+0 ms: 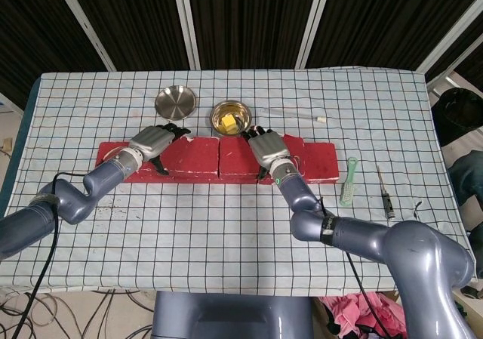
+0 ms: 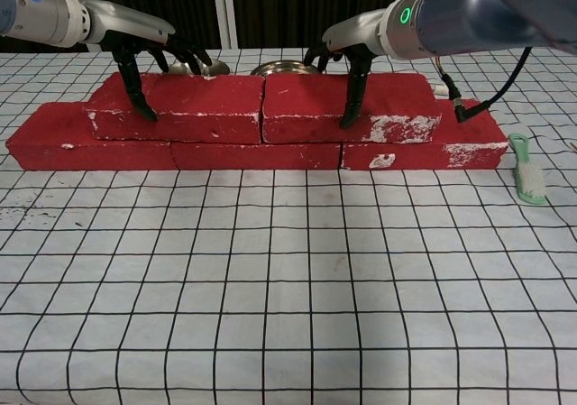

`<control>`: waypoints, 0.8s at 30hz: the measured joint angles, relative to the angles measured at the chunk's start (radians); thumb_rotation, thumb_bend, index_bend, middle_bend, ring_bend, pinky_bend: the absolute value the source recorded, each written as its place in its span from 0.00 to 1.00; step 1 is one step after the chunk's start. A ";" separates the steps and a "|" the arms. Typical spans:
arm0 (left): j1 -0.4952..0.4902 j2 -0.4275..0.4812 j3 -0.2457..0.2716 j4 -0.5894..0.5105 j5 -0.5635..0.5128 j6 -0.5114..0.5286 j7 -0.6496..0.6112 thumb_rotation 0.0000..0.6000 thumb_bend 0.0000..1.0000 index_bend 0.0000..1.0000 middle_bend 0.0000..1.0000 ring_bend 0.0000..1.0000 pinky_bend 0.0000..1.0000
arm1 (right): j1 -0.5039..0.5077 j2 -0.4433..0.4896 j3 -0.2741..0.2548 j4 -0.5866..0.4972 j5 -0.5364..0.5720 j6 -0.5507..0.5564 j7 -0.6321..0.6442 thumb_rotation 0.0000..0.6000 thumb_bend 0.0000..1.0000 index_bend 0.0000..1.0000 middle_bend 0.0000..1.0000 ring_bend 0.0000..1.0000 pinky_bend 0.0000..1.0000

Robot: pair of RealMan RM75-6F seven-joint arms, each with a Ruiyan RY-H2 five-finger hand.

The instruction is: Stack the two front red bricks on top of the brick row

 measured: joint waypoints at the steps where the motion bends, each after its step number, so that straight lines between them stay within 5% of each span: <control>1: 0.001 0.002 -0.001 -0.002 0.000 0.001 0.001 1.00 0.00 0.04 0.10 0.00 0.13 | 0.000 0.000 0.001 -0.001 -0.001 0.003 0.000 1.00 0.00 0.00 0.06 0.00 0.13; 24: 0.041 0.114 -0.016 -0.121 -0.031 0.060 0.066 1.00 0.00 0.07 0.10 0.00 0.07 | -0.019 0.091 0.054 -0.131 -0.025 0.085 0.021 1.00 0.00 0.00 0.06 0.00 0.13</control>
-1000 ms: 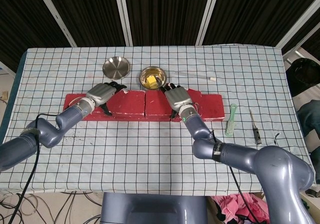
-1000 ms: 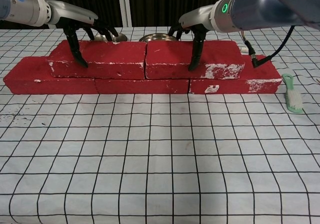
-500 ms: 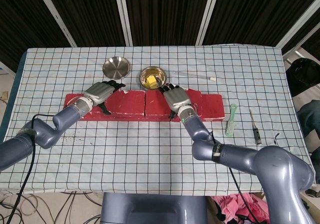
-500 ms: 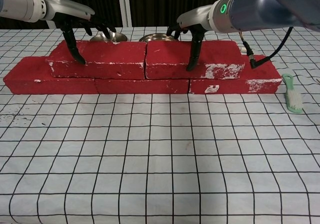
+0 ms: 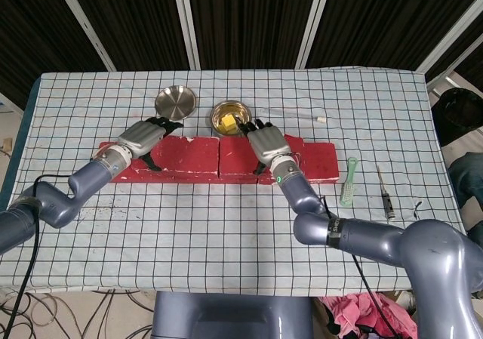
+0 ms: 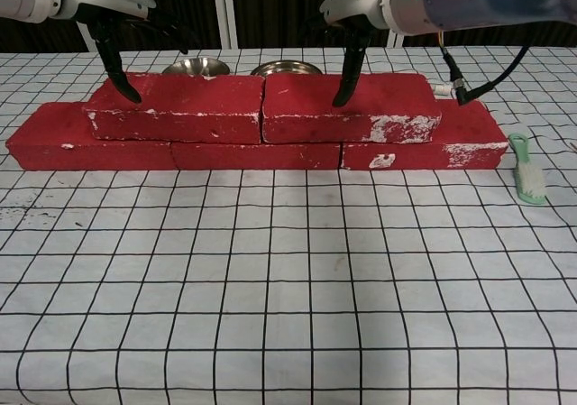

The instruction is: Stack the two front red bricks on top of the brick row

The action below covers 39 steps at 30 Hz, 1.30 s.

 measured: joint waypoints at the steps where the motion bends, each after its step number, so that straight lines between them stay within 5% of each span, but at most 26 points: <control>1: 0.004 0.010 0.001 -0.010 -0.001 0.006 0.008 1.00 0.00 0.07 0.10 0.00 0.07 | -0.005 0.015 0.003 -0.015 -0.005 0.009 0.004 1.00 0.00 0.00 0.06 0.00 0.13; 8: 0.058 0.108 0.021 -0.117 -0.026 0.065 0.104 1.00 0.00 0.08 0.10 0.00 0.02 | -0.087 0.184 0.009 -0.165 -0.053 0.107 0.040 1.00 0.00 0.00 0.06 0.00 0.13; 20: 0.197 0.194 0.098 -0.250 -0.129 0.212 0.360 1.00 0.00 0.11 0.10 0.00 0.01 | -0.373 0.468 -0.030 -0.371 -0.263 0.264 0.203 1.00 0.00 0.00 0.06 0.00 0.13; 27: 0.265 0.161 0.131 -0.245 -0.205 0.252 0.441 1.00 0.00 0.11 0.10 0.00 0.01 | -0.467 0.499 -0.045 -0.406 -0.359 0.305 0.241 1.00 0.00 0.00 0.06 0.00 0.13; 39: 0.283 0.093 0.127 -0.175 -0.186 0.219 0.425 1.00 0.00 0.09 0.10 0.00 0.01 | -0.510 0.479 -0.022 -0.390 -0.356 0.304 0.211 1.00 0.00 0.00 0.06 0.00 0.13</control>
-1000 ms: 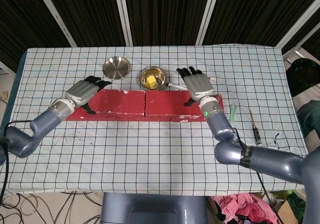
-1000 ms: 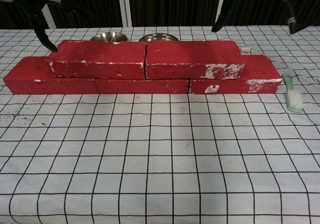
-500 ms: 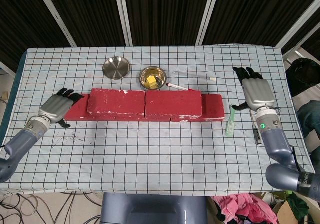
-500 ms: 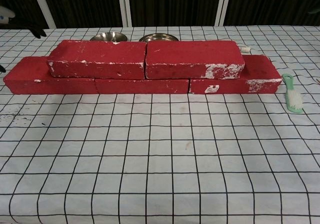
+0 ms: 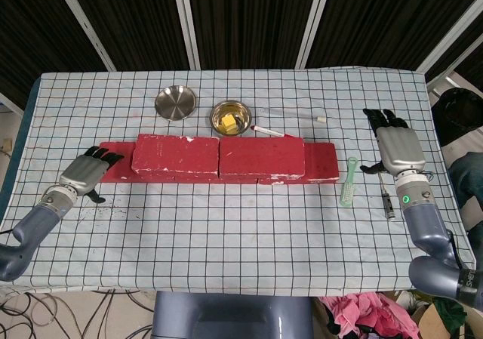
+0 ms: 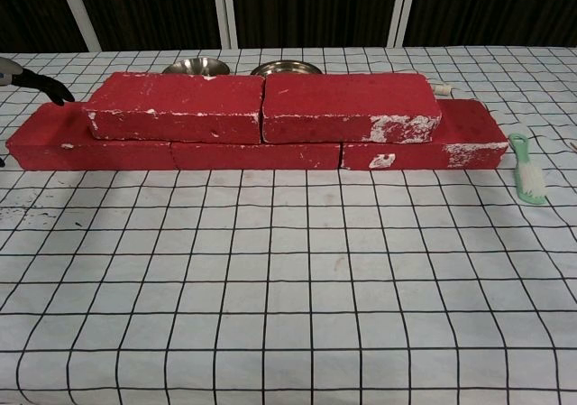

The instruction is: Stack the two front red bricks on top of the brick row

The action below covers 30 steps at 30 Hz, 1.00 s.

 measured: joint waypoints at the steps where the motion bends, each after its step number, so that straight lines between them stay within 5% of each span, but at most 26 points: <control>1: 0.000 -0.005 -0.001 0.004 0.004 -0.004 -0.004 1.00 0.00 0.09 0.10 0.00 0.01 | -0.003 -0.001 0.002 0.001 0.001 -0.001 -0.002 1.00 0.00 0.00 0.06 0.00 0.13; 30: -0.004 -0.017 -0.020 -0.017 0.021 -0.037 0.019 1.00 0.00 0.07 0.10 0.00 0.01 | -0.068 0.004 0.039 0.012 -0.004 -0.030 -0.021 1.00 0.00 0.00 0.06 0.00 0.13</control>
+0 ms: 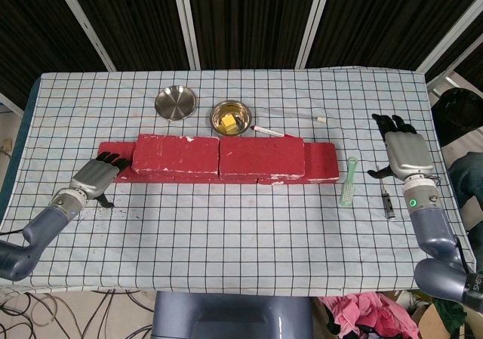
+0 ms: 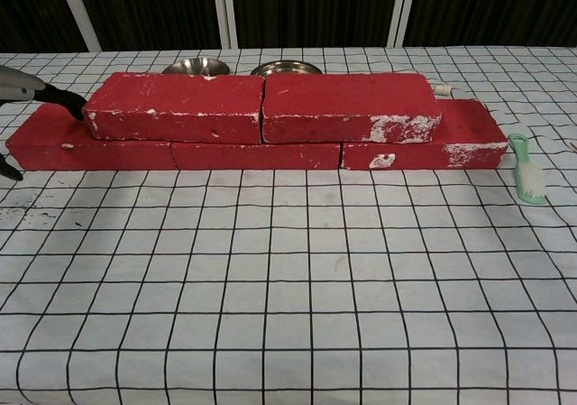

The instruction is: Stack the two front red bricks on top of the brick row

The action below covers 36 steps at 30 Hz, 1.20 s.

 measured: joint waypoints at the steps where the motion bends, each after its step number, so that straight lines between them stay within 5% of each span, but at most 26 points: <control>1: 0.000 0.000 0.000 -0.001 -0.001 -0.001 0.003 1.00 0.00 0.07 0.10 0.00 0.01 | -0.002 0.000 0.001 0.001 0.000 -0.001 0.000 1.00 0.00 0.00 0.06 0.00 0.13; 14: -0.002 0.006 -0.006 -0.025 -0.019 0.004 0.030 1.00 0.00 0.07 0.10 0.00 0.01 | -0.025 0.003 0.012 0.005 -0.011 -0.017 0.008 1.00 0.00 0.00 0.06 0.00 0.13; 26: 0.023 0.111 0.001 -0.123 -0.088 0.040 0.076 1.00 0.00 0.07 0.10 0.00 0.01 | -0.047 0.017 0.022 0.008 -0.023 -0.008 0.022 1.00 0.00 0.00 0.06 0.00 0.13; 36: 0.161 0.211 0.005 -0.285 0.006 0.327 0.062 1.00 0.00 0.07 0.10 0.00 0.01 | -0.181 0.071 -0.003 0.022 -0.165 0.110 0.116 1.00 0.00 0.00 0.06 0.00 0.12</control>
